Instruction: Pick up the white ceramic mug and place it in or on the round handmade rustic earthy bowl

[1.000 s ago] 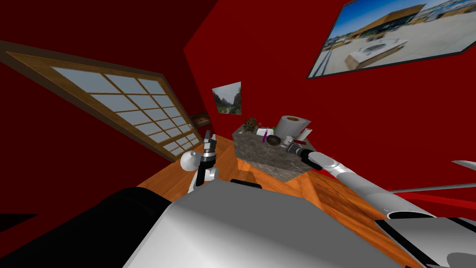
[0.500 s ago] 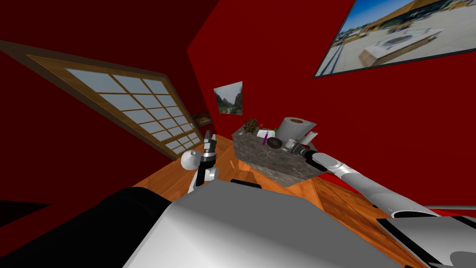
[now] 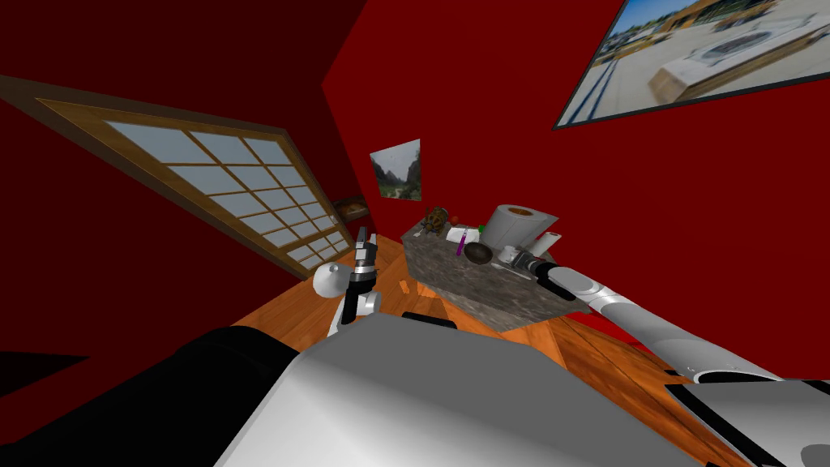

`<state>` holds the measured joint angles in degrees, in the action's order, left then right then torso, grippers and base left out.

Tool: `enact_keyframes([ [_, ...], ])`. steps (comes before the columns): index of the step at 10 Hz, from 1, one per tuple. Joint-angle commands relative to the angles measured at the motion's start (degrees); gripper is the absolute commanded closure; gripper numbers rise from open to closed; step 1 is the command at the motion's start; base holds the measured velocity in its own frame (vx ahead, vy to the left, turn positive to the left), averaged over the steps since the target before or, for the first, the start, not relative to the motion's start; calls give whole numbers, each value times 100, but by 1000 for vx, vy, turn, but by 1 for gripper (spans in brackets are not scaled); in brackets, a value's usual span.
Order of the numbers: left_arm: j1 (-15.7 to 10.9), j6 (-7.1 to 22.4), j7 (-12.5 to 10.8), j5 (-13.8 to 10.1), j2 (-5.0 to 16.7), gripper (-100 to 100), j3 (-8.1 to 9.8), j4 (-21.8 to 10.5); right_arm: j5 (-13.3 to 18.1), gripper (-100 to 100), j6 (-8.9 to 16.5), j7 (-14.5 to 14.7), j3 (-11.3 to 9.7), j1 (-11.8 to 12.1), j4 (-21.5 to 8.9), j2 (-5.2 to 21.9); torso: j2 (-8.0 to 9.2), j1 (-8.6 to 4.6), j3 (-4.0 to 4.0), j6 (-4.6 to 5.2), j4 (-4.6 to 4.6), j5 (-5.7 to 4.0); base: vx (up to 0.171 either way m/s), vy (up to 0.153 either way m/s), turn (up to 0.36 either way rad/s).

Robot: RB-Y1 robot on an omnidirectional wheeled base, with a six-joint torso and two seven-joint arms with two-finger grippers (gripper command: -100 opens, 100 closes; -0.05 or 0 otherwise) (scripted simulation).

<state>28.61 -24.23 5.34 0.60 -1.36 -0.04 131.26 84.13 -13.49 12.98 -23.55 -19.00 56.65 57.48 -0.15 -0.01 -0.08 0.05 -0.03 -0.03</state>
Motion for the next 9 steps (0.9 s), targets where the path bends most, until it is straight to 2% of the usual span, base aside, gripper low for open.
enact_keyframes([
  [1, 0, 0, 0, 0, 0, 0, 0, 0, 0, 100, 0, 0, 0, 0, 0, 0, 0, 0, 0, 0, 0, 0, 0, 0, 0],
  [5, 0, 0, 0, 0, 0, 0, 0, 0, -1, 100, 1, -1, 1, -1, 0, 0, 8, 5, 5, 0, 2, 1, 0, 0, 0],
  [6, 0, 0, 0, 0, 0, 0, 0, 0, 0, 0, 1, -1, 1, -1, 0, 0, 9, 5, 5, 0, 2, 2, 0, 0, 0],
  [7, 0, 0, 0, 0, 0, 0, 0, 0, 0, 100, 1, -1, 1, -1, 0, 0, 9, 5, 5, 0, 2, 2, 0, 0, 0],
  [8, 0, 0, 0, 0, 0, 0, 0, 0, 0, 0, 1, -1, 1, -1, 0, 0, 9, 6, 5, 0, 2, 2, 0, 0, 0],
  [9, 0, 0, 0, 0, 0, 0, 0, 0, -44, 100, -33, -61, 28, -98, -8, 188, 9, 6, 5, 0, 2, 2, -29, 83, -108],
])
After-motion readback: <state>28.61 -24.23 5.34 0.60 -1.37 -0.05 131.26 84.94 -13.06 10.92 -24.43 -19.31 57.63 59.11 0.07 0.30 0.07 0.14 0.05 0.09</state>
